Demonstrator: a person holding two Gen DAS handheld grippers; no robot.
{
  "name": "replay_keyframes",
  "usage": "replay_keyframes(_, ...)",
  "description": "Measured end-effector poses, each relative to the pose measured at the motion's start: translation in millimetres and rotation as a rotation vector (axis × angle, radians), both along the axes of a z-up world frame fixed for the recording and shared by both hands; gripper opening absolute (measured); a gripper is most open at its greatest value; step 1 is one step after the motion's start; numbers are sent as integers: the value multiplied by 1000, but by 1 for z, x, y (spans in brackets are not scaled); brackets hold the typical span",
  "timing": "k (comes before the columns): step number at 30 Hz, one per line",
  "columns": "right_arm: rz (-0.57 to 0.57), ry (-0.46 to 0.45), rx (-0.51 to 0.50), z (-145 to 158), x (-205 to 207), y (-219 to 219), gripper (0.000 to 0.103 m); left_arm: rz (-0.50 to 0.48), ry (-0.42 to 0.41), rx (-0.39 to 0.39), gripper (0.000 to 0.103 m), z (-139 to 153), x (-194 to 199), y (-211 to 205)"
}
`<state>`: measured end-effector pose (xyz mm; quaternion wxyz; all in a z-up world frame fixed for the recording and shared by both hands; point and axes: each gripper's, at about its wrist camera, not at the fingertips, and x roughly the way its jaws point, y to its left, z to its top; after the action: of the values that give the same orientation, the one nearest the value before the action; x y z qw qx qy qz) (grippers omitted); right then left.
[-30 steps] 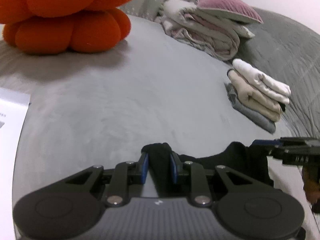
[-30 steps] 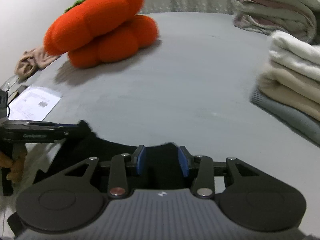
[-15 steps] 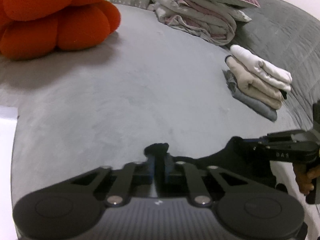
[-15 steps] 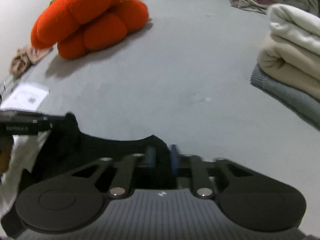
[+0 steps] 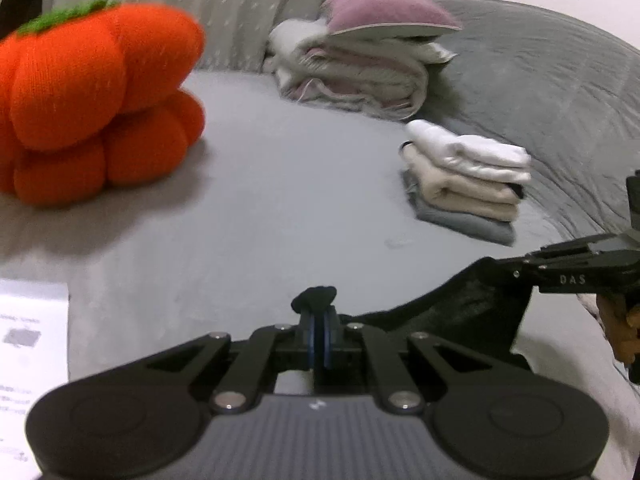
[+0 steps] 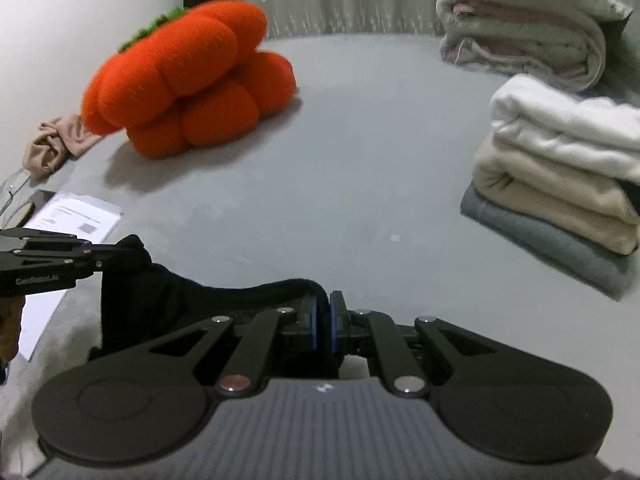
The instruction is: Fold clothes
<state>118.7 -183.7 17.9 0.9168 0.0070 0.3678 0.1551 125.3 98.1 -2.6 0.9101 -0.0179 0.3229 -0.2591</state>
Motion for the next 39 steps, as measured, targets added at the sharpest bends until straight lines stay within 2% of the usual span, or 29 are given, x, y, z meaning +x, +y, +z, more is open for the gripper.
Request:
replay_keyframes(5, 18, -69, -7, 8, -37, 0, 8, -56, -100, 50, 4, 12, -49, -2)
replay_keyframes(9, 35, -126, -47, 7, -65, 2, 8, -82, -130, 84, 4, 8, -82, 1)
replay_keyframes(13, 52, -164, -97, -5, -89, 3, 8, -100, -124, 121, 4, -9, -109, 2)
replay_keyframes(18, 50, -155, -145, -37, -105, 4, 8, -113, -82, 165, 5, -39, -127, 0)
replay_keyframes(22, 25, -165, -149, -66, -116, -1, 9, -65, -45, 139, 6, -59, -135, 5)
replay_keyframes(24, 26, -171, -174, -67, -119, 0, 10, -79, -50, 160, 10, -54, -138, 6)
replay_keyframes(26, 54, -167, -175, -61, -123, -2, 13, -87, -56, 177, 31, -47, -141, 11)
replay_keyframes(28, 84, -155, -167, -54, -126, -6, 19, -71, -46, 173, 42, -43, -141, 23)
replay_keyframes(29, 99, -149, -163, -51, -127, -8, 24, -59, -34, 167, 42, -41, -140, 29)
replay_keyframes(30, 106, -143, -143, -48, -128, -11, 33, -45, -23, 158, 42, -38, -138, 35)
replay_keyframes(32, 107, -131, -75, -40, -128, -18, 37, 8, -32, 114, 43, -30, -137, 48)
replay_keyframes(36, 108, -108, 59, -26, -129, -34, 38, 51, -77, 3, 49, -15, -138, 52)
replay_keyframes(39, 93, -86, 173, -19, -123, -41, 38, 12, -130, 20, 57, -11, -138, 31)
